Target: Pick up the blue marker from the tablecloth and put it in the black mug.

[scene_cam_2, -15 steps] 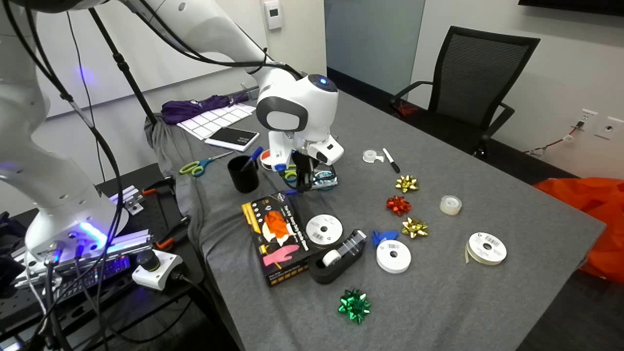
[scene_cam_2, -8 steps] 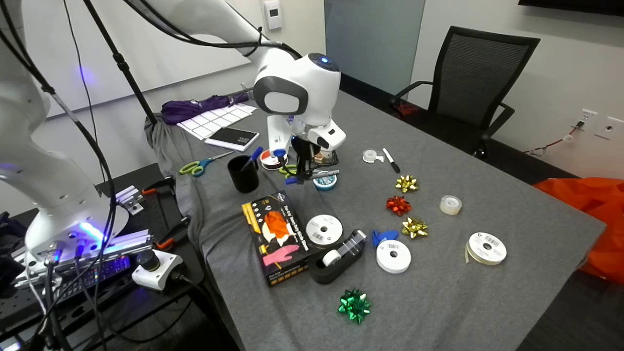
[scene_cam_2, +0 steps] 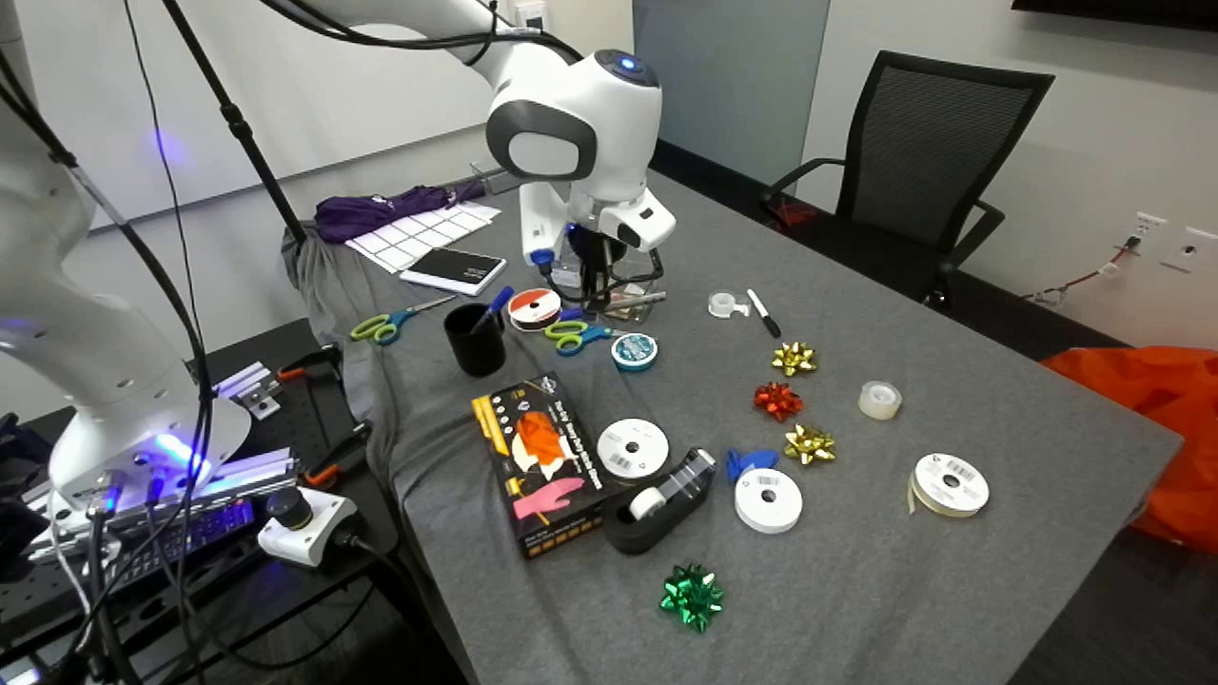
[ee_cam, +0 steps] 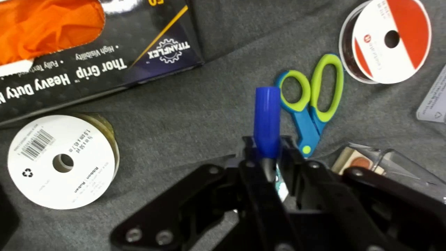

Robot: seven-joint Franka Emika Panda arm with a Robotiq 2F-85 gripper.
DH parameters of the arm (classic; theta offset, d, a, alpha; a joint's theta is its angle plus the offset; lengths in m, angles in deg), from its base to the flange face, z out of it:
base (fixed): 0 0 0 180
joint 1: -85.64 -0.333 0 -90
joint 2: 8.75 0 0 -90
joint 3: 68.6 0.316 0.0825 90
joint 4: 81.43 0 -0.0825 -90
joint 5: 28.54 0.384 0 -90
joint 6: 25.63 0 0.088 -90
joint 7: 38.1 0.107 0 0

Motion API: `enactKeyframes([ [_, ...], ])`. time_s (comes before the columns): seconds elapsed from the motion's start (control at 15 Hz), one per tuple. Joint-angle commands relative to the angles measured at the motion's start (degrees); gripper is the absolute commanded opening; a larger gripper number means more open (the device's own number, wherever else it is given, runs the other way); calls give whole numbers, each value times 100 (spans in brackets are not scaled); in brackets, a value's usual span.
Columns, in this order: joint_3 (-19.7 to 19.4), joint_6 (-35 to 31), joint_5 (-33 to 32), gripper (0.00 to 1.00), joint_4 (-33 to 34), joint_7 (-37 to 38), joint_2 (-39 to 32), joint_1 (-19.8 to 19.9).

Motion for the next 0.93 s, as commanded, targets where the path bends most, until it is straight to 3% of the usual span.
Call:
enactKeyframes([
  [0.0, 85, -13, 246, 5, -303, -52, 418, -105],
  [0.27, 216, -301, 665, 5, -967, -678, 974, -91],
  [0.87, 136, -1654, 1195, 5, -3204, -2888, 2163, -122],
])
